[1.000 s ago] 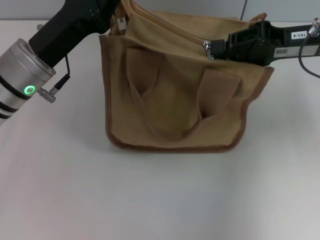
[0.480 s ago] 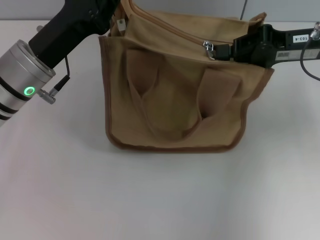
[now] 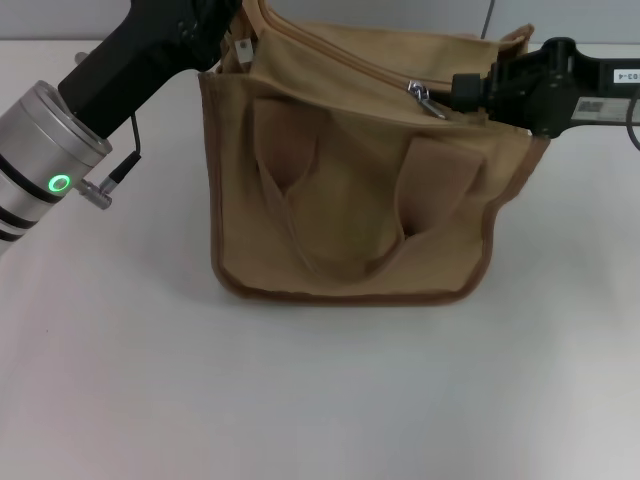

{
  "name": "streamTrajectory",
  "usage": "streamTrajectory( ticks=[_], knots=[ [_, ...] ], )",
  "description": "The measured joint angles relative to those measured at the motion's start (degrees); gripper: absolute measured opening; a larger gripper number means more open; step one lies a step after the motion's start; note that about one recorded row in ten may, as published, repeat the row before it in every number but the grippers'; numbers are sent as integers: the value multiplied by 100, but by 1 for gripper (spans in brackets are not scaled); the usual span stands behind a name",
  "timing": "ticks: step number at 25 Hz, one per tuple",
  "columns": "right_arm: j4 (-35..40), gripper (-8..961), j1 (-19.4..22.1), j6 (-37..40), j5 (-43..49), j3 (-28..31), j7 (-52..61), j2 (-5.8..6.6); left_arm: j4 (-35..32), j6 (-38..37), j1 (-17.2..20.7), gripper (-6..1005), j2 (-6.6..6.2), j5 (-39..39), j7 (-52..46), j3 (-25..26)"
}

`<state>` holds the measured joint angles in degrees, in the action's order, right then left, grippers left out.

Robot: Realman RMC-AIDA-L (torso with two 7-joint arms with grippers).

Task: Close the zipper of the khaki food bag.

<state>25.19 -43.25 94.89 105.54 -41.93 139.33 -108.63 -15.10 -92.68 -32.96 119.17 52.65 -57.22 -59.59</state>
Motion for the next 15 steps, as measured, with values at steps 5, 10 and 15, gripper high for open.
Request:
streamTrajectory(
  ticks=[5,10,15],
  knots=[
    [-168,112,4,33,0,121,2,-2,2,-18,-15,118,0,0,0,-1],
    [-230,202,-135,30,55,84,4,-38,7,-20,-33,120,0,-1,0,-1],
    [-192,365,-75,-35,143,129,6,-48,15,-24,-7,122,0,-4,0,0]
  ],
)
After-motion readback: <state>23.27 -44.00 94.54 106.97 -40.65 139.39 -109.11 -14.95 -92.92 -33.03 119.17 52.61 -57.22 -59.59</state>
